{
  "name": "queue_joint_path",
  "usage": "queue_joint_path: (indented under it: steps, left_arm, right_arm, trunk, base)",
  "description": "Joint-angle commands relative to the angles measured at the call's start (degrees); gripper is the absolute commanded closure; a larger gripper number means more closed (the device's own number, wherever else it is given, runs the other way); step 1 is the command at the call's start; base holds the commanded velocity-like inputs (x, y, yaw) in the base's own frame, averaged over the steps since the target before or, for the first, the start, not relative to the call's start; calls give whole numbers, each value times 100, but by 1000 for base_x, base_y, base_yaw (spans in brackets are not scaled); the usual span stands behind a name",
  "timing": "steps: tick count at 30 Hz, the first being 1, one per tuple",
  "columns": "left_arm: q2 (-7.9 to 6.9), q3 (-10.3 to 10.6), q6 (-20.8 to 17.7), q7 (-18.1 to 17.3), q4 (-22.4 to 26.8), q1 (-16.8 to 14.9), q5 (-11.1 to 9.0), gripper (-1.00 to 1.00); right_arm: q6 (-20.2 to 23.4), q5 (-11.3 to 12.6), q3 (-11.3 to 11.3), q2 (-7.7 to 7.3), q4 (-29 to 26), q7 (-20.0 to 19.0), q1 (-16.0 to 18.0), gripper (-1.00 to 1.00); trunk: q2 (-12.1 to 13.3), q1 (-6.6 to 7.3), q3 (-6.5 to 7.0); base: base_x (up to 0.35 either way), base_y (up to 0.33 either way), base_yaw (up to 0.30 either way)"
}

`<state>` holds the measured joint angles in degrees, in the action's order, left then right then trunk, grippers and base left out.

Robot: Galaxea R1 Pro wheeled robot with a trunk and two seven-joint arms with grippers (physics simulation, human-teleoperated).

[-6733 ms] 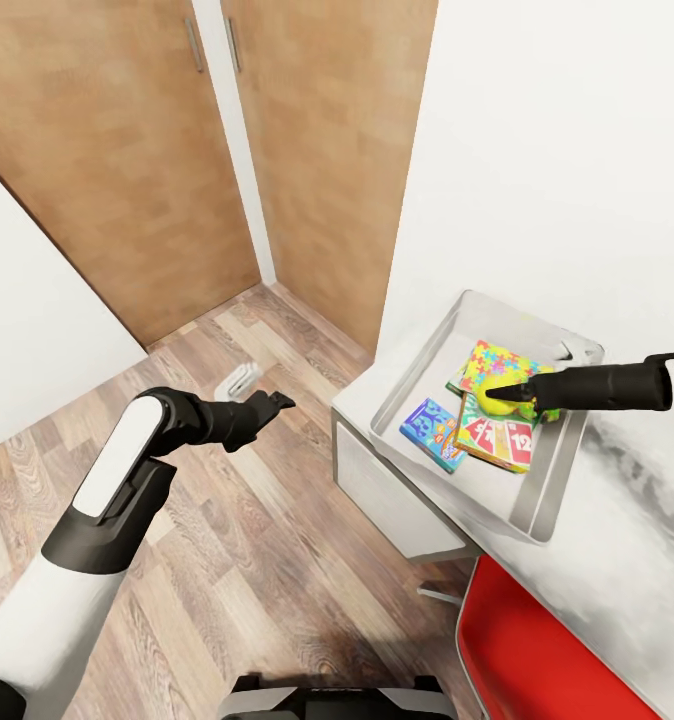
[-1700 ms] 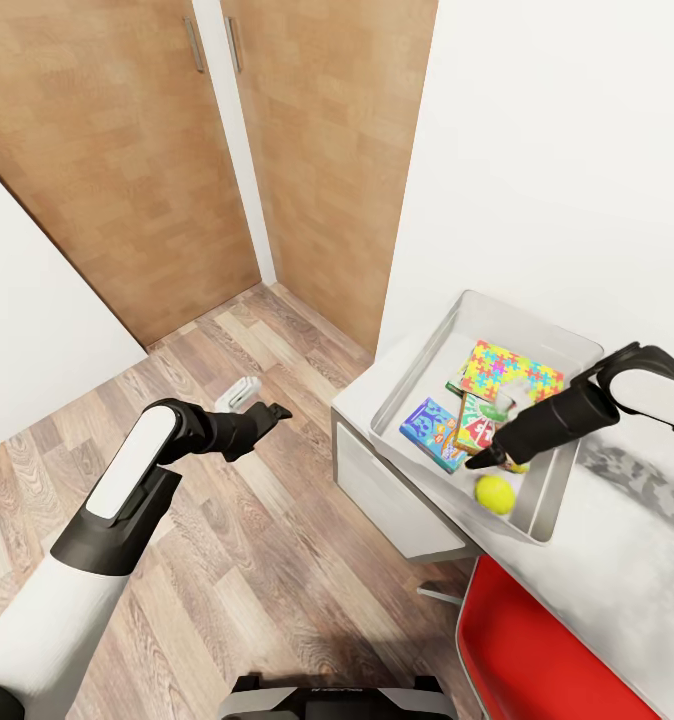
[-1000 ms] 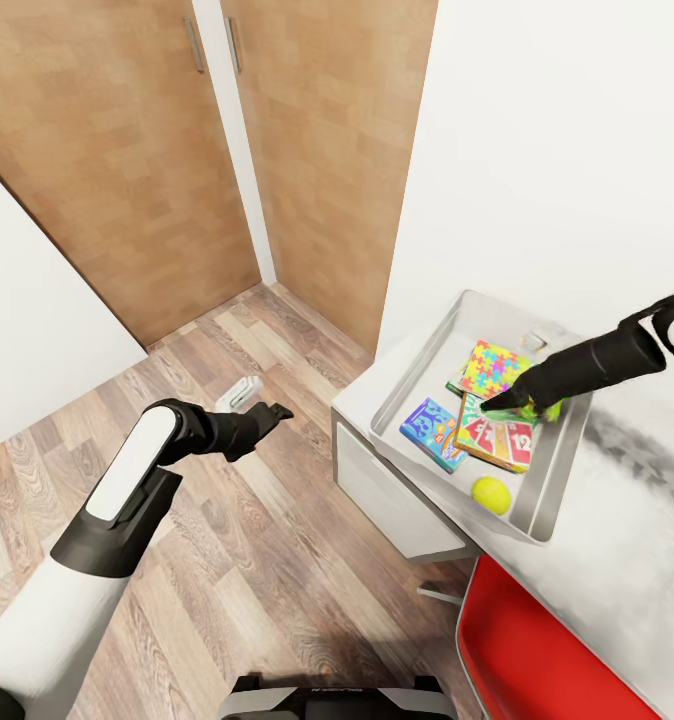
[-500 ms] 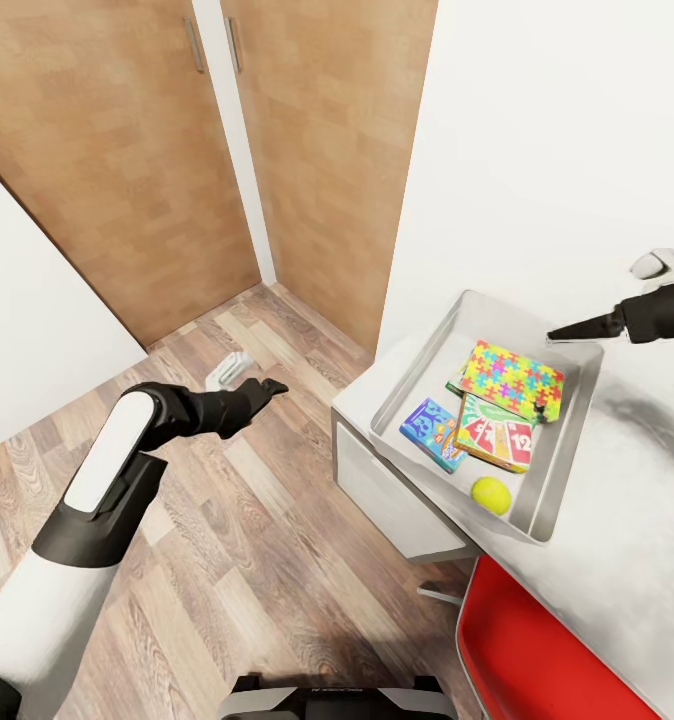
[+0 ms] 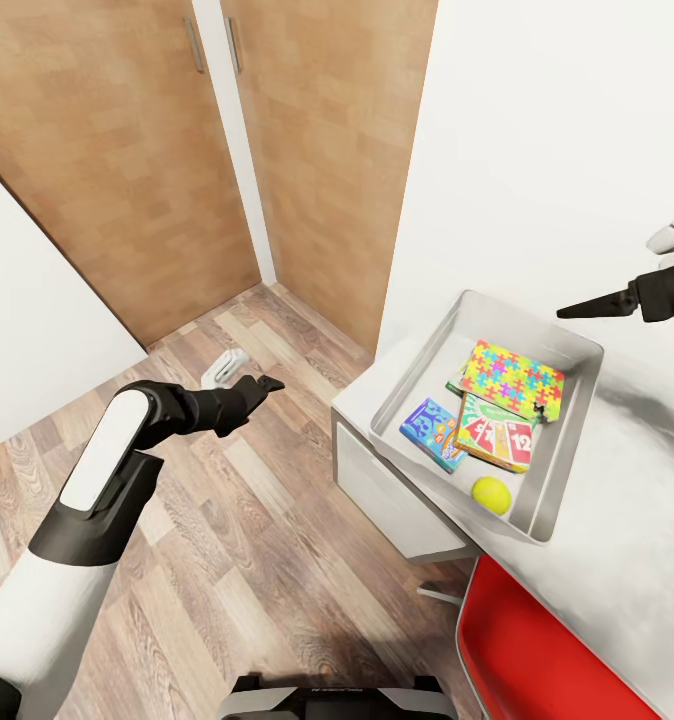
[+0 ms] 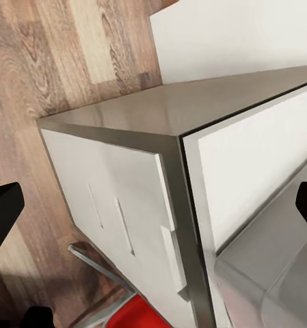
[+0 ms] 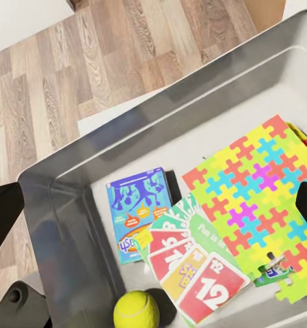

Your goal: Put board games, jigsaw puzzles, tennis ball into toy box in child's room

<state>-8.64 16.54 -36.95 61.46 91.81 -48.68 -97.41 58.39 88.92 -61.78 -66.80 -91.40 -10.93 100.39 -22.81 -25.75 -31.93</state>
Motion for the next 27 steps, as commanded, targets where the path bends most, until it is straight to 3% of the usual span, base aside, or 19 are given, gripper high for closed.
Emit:
queue_joint_path:
  steps: [1, 21, 27]
  left_arm:
    - [-2, 5, -12, 44, 4, -8, -35, -100]
    - [-2, 5, -12, 44, 4, -8, -35, -100]
    - [-65, -132, -118, 238, 22, -185, -227, -100]
  right_arm:
    - [-4, -49, -40, -6, 2, -60, 33, -100]
    - [-4, -49, -40, -6, 2, -60, 33, -100]
    - [161, -81, -62, -83, -75, 134, 233, -100]
  trunk:
    - [-11, -4, -10]
    - [-11, -4, -10]
    - [-11, -4, 8]
  base:
    - [0, 0, 0]
    - [0, 0, 0]
    - [0, 0, 0]
